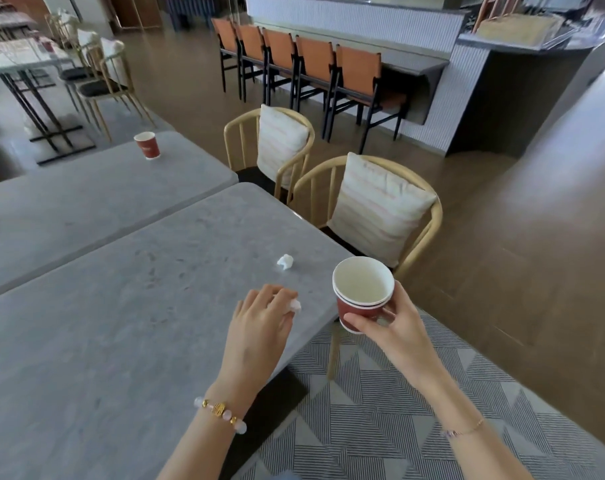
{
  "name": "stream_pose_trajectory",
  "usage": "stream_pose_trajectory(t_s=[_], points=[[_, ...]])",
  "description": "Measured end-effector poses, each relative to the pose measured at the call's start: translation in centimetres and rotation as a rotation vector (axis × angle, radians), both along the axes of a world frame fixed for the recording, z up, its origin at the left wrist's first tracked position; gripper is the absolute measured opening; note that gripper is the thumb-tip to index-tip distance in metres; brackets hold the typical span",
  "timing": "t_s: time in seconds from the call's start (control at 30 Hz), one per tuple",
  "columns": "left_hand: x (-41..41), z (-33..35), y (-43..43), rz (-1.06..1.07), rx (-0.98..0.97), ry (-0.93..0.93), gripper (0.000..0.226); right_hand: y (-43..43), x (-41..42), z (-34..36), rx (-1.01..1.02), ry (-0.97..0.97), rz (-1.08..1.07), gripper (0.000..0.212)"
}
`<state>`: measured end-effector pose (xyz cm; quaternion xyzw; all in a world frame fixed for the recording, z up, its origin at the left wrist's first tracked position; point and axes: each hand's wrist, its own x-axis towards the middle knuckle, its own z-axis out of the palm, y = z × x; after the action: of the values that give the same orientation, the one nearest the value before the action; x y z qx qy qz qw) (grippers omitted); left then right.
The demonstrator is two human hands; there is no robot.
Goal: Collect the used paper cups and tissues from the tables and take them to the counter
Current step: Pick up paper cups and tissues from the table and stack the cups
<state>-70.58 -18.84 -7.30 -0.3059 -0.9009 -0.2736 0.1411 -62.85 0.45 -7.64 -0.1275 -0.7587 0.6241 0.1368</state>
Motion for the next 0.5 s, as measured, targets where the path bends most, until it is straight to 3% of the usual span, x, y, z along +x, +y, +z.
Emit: stream_pose_trajectory(t_s=[0.5], points=[[-11.7,-4.3,5.3,0.094,-0.007,-0.071,0.022,6.7,-11.8,-2.2,-0.040,-0.044,0.049,0.063]])
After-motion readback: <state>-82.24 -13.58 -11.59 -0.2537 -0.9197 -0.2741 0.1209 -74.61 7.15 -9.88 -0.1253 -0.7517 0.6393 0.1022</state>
